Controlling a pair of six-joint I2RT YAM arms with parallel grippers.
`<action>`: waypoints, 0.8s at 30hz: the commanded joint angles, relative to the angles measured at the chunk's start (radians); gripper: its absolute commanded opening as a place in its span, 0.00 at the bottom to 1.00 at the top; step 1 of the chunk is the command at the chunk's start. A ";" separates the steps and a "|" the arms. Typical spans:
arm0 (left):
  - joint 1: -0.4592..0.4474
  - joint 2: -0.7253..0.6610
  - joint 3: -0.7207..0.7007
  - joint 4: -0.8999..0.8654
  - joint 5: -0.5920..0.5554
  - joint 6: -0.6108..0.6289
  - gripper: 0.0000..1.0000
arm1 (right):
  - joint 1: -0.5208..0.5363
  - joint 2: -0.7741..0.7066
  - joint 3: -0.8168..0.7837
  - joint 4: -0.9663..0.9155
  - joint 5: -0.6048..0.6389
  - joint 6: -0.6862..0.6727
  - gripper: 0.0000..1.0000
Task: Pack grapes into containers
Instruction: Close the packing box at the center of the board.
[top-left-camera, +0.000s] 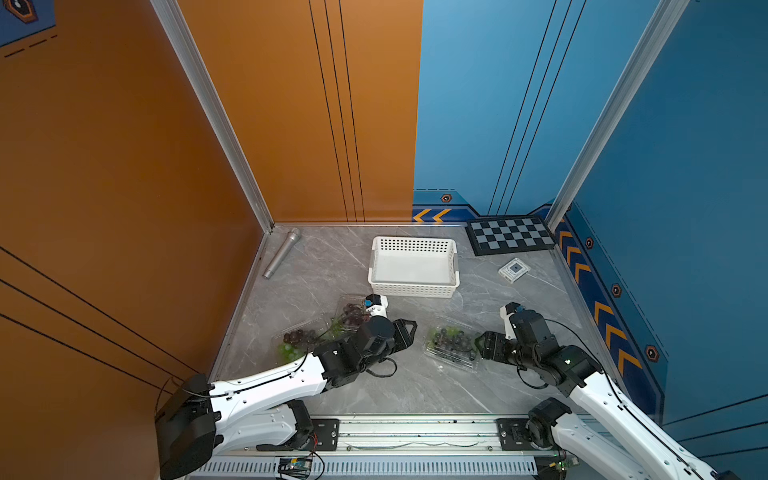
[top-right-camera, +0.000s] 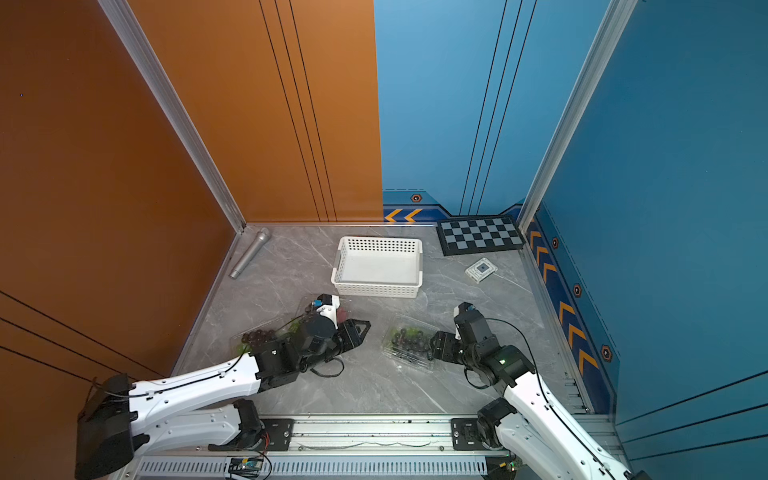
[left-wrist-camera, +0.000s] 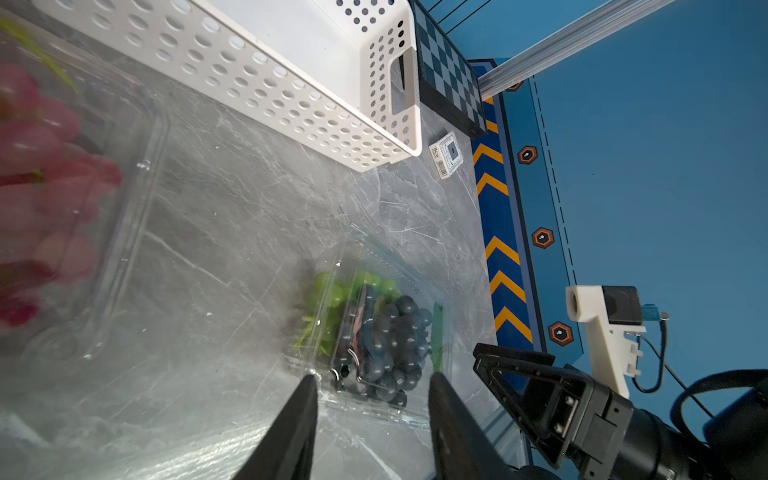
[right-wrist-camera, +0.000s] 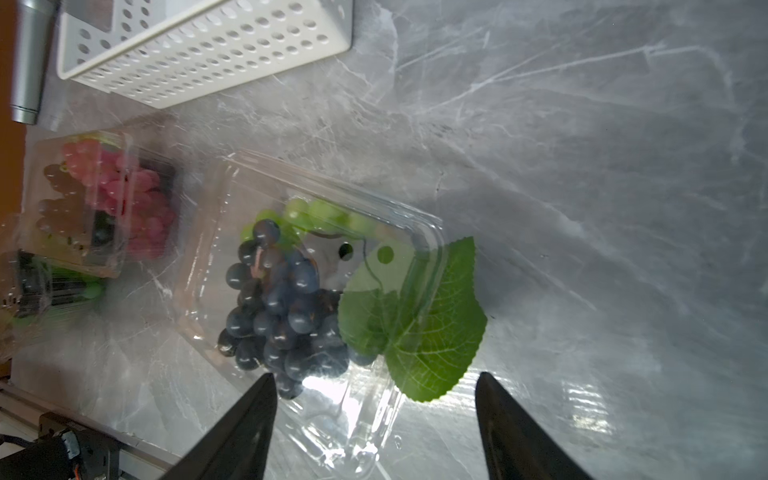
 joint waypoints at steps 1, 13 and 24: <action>0.023 -0.017 -0.018 -0.001 0.028 0.010 0.46 | -0.014 0.010 -0.021 0.011 -0.052 0.005 0.76; 0.023 -0.070 -0.034 -0.057 0.033 0.014 0.46 | -0.009 0.216 -0.024 0.257 -0.144 -0.018 0.75; 0.013 -0.084 -0.021 -0.093 0.041 0.030 0.47 | 0.101 0.527 0.135 0.415 -0.148 -0.065 0.74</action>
